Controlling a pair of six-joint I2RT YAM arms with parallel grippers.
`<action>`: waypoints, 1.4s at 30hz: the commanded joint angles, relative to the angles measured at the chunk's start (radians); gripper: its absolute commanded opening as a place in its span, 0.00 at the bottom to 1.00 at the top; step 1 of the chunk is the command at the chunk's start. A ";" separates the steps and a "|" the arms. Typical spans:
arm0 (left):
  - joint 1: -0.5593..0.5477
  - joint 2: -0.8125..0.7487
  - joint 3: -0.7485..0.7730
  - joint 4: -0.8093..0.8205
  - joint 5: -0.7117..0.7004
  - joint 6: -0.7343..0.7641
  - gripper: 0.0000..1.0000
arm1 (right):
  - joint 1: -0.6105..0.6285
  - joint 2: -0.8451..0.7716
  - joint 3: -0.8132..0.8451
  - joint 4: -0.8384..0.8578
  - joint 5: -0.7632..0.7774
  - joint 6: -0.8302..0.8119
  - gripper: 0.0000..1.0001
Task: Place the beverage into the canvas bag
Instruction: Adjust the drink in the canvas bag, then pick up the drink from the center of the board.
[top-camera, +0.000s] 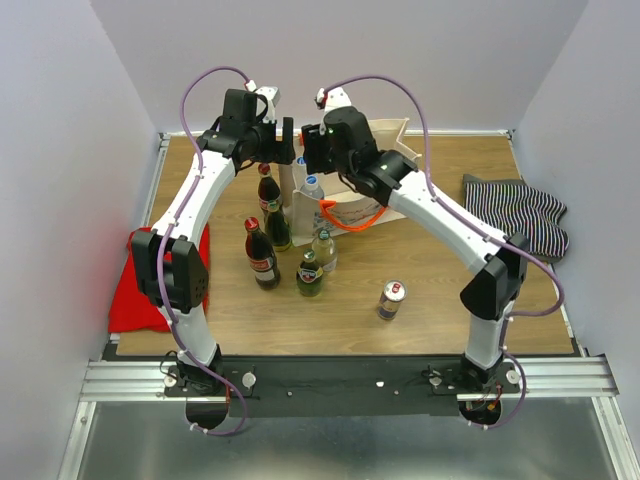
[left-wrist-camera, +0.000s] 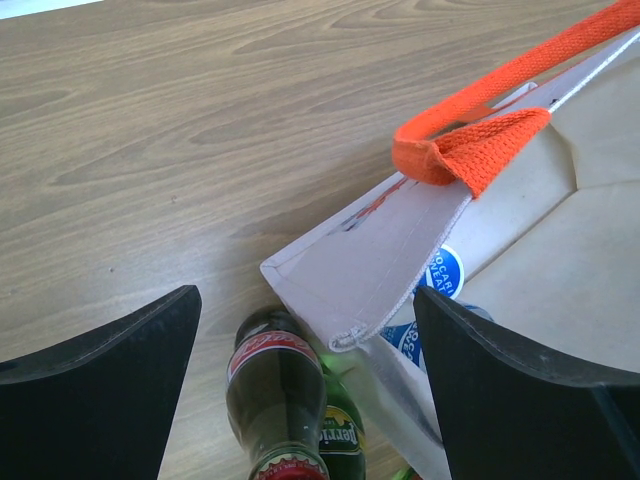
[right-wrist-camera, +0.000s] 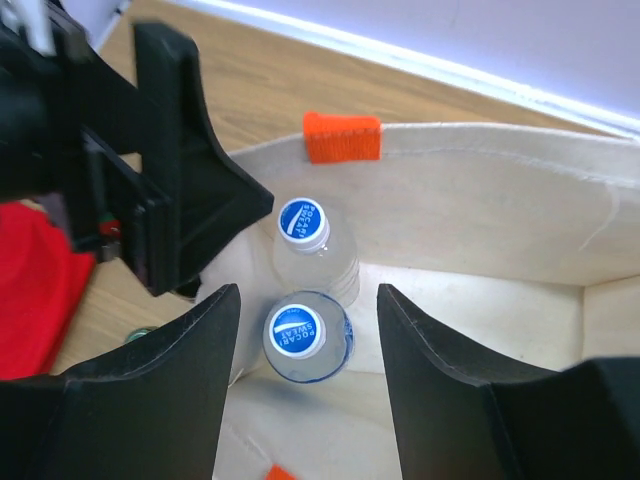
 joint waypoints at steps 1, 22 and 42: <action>0.007 -0.053 0.015 0.006 0.035 0.009 0.96 | 0.010 -0.076 0.054 -0.021 0.041 -0.005 0.65; 0.005 -0.090 0.095 0.003 0.082 -0.015 0.99 | 0.031 -0.268 -0.051 -0.234 -0.059 -0.107 0.66; 0.135 -0.150 0.042 -0.040 -0.040 -0.132 0.99 | 0.395 -0.078 0.199 -0.253 -0.020 -0.246 0.67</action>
